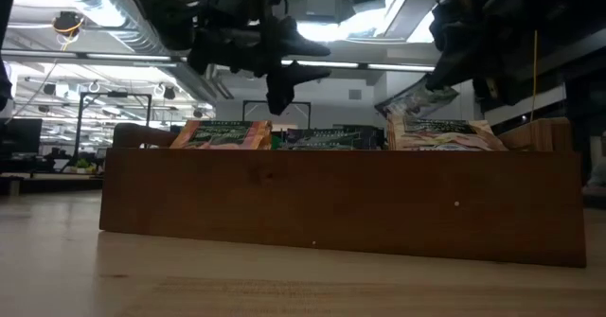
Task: Pick & Place Tea
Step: Put the violet tea bag into the middle section of the wooden organizer
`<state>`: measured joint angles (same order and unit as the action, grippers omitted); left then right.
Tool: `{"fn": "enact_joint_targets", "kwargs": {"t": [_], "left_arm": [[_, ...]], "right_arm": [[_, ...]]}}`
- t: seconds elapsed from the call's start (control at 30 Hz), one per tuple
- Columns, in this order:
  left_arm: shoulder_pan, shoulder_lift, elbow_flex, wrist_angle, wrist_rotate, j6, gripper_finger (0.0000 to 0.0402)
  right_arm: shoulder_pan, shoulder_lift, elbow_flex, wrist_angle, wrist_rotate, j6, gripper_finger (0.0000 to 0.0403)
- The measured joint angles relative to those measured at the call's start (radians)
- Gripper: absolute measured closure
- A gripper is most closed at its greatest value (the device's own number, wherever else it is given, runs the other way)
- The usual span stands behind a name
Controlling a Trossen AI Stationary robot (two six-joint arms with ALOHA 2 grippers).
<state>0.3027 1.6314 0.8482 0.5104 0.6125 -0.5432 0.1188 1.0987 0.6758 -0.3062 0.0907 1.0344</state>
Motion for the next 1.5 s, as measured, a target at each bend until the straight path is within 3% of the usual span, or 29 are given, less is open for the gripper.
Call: {"fn": "enact_joint_targets", "kwargs": {"t": [0.2,0.6,1.1,1.2,1.5], "left_arm": [[0.0,0.0,0.033,-0.018,0.006,0.003,0.027],[-0.002,0.0,0.189,-0.332,0.016,0.16,0.0269],[0.0,0.039,0.211,-0.334,0.081,0.151,0.027],[0.0,0.058,0.211,-0.33,0.123,0.149,0.0275],[0.035,0.05,0.211,-0.291,0.125,0.149,0.0283]], "right_arm": [[-0.004,0.071,0.0,0.125,-0.055,-0.025,0.0401],[-0.059,0.104,0.0,0.292,-0.059,-0.109,0.0401],[-0.117,0.104,0.0,0.454,-0.059,-0.28,0.04],[-0.117,0.104,0.0,0.457,-0.059,-0.286,0.04],[-0.117,0.104,0.0,0.426,-0.116,-0.254,0.04]]}}
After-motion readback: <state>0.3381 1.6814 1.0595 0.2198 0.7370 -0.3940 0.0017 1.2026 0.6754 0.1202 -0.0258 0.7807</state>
